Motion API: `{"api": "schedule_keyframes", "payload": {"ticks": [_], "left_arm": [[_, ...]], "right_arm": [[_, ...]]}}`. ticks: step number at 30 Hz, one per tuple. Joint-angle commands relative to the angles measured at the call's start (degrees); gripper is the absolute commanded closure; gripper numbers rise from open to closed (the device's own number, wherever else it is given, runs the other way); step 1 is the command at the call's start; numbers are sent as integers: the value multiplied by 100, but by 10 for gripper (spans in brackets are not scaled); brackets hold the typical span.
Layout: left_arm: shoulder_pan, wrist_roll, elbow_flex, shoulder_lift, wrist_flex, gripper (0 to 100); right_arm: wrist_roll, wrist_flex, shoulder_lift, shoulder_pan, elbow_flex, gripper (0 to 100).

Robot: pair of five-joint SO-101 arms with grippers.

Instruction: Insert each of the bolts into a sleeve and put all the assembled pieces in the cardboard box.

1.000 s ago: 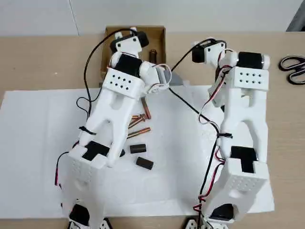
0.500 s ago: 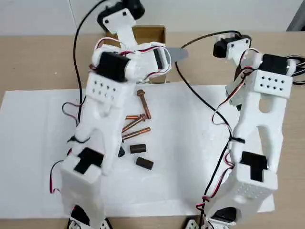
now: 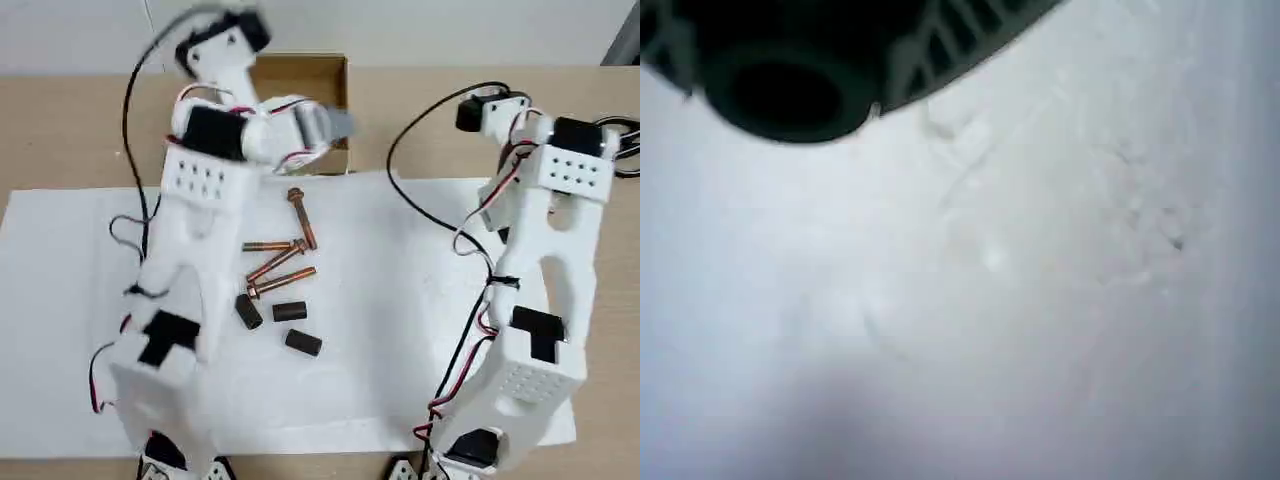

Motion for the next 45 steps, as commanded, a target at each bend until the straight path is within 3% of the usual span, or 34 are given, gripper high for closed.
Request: {"api": "schedule_keyframes", "payload": {"ticks": [1, 11, 20, 30, 35, 39, 45], "left_arm": [[-202, -35, 462, 448, -193, 621], [-35, -26, 145, 1996, -712, 624], [-123, -44, -980, 2813, -905, 848], [9, -35, -1560, 3631, -782, 896], [0, -35, -1912, 3648, -527, 965], [0, -123, -2615, 3640, 193, 996], [35, -387, -3178, 2734, 149, 994]], "right_arm": [[-9, -110, -84, 189, -79, 991], [-9, -84, -681, 207, -70, 991], [26, 22, -734, 215, -53, 991], [26, 22, -734, 224, -53, 991], [26, 31, -725, 224, -53, 991], [26, 31, -725, 207, -53, 991], [-9, -57, -760, 119, -79, 991]]}}
